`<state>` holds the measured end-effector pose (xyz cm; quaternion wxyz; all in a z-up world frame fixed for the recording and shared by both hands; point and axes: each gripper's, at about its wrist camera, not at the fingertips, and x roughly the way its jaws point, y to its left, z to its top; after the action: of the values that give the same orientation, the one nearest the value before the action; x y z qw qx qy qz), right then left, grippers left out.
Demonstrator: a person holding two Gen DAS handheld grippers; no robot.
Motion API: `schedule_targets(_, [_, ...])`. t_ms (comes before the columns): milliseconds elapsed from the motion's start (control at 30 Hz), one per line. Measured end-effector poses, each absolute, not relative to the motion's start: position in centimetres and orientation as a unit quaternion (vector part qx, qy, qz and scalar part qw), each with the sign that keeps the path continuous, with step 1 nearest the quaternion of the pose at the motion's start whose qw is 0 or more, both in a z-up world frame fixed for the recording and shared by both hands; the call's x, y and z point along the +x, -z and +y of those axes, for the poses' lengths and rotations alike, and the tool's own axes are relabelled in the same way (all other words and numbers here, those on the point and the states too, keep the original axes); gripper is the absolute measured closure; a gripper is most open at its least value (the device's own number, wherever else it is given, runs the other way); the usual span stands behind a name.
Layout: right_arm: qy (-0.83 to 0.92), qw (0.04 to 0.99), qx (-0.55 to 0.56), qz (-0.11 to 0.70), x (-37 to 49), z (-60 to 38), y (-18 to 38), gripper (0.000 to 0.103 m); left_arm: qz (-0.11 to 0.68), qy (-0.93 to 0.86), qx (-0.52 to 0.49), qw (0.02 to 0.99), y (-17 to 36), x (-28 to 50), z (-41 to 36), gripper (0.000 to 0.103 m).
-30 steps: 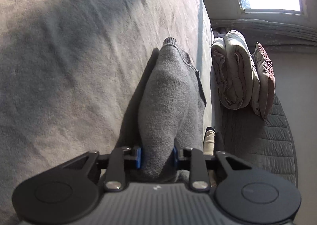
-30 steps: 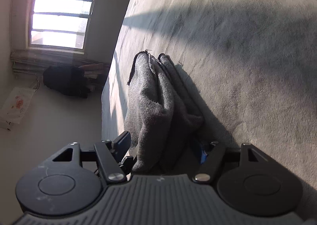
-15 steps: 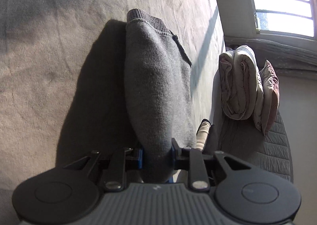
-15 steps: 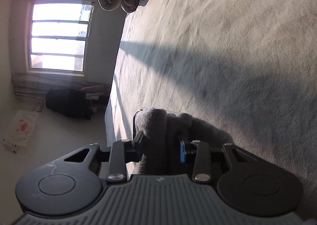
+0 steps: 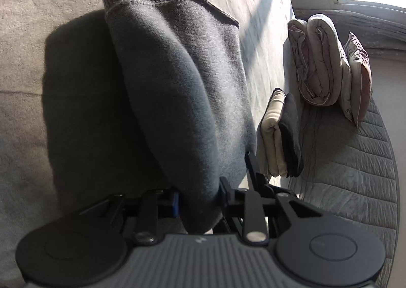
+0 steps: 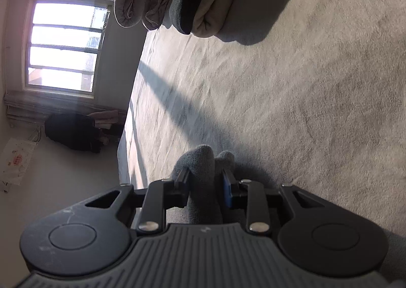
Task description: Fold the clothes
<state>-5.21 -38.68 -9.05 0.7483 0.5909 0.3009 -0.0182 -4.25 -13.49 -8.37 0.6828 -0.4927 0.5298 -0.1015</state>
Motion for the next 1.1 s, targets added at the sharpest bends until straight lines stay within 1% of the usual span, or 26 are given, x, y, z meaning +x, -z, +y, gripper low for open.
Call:
schedule_targets(33, [0.02, 0.749, 0.589, 0.302, -4.9, -39.0, 9.2, 0.072, 0.54, 0.11, -0.481, 0.682, 8.4, -4.0, -13.3, 0.07])
schedule_targets(167, [0.027, 0.761, 0.578, 0.294, -4.8, -39.6, 9.4, 0.072, 0.582, 0.149, -0.435, 0.671, 8.2, -2.6, -11.9, 0.069])
schedule_targets(233, [0.033, 0.767, 0.571, 0.291, -4.7, -39.7, 9.1, 0.07, 0.593, 0.164, -0.41, 0.673, 7.5, -2.0, -11.0, 0.069])
schedule_targets(300, [0.034, 0.768, 0.571, 0.287, -4.9, -39.8, 8.8, 0.07, 0.592, 0.174, -0.38, 0.689, 6.5, -1.5, -9.9, 0.064])
schedule_targets(367, [0.026, 0.768, 0.573, 0.285, -5.1, -39.8, 8.5, 0.07, 0.584, 0.181, -0.353, 0.708, 5.3, -1.0, -8.6, 0.056])
schedule_targets(567, [0.001, 0.791, 0.541, 0.286, -6.0, -39.3, 6.9, 0.069, 0.536, 0.188, -0.267, 0.779, 2.7, 0.6, -5.1, 0.054])
schedule_targets(633, [-0.001, 0.796, 0.531, 0.29, -6.0, -39.1, 6.7, 0.069, 0.513, 0.19, -0.23, 0.805, 2.0, 1.8, -5.2, 0.055])
schedule_targets(733, [-0.003, 0.798, 0.523, 0.3, -5.8, -38.6, 6.8, 0.069, 0.47, 0.194, -0.146, 0.849, 1.4, 4.1, -6.9, 0.054])
schedule_targets(767, [-0.003, 0.798, 0.52, 0.304, -5.7, -38.5, 6.8, 0.067, 0.46, 0.194, -0.123, 0.858, 1.5, 4.7, -7.4, 0.054])
schedule_targets(800, [-0.002, 0.8, 0.516, 0.306, -5.7, -38.3, 6.8, 0.062, 0.452, 0.195, -0.103, 0.864, 1.6, 5.4, -7.8, 0.054])
schedule_targets(833, [0.0, 0.803, 0.51, 0.307, -5.6, -38.2, 6.7, 0.047, 0.453, 0.201, -0.094, 0.864, 2.0, 6.1, -8.1, 0.053])
schedule_targets(867, [0.003, 0.807, 0.504, 0.308, -5.6, -38.0, 6.6, 0.04, 0.457, 0.208, -0.089, 0.86, 2.4, 6.8, -8.3, 0.052])
schedule_targets(1000, [-0.002, 0.811, 0.491, 0.318, -5.0, -37.7, 6.9, 0.039, 0.472, 0.232, -0.077, 0.847, 4.1, 9.2, -9.2, 0.049])
schedule_targets(1067, [-0.005, 0.805, 0.494, 0.33, -4.6, -37.7, 7.6, 0.039, 0.48, 0.239, -0.074, 0.841, 5.0, 10.1, -9.7, 0.044])
schedule_targets(1100, [-0.006, 0.802, 0.495, 0.335, -4.4, -37.7, 7.9, 0.039, 0.487, 0.243, -0.081, 0.835, 5.4, 10.6, -9.6, 0.044])
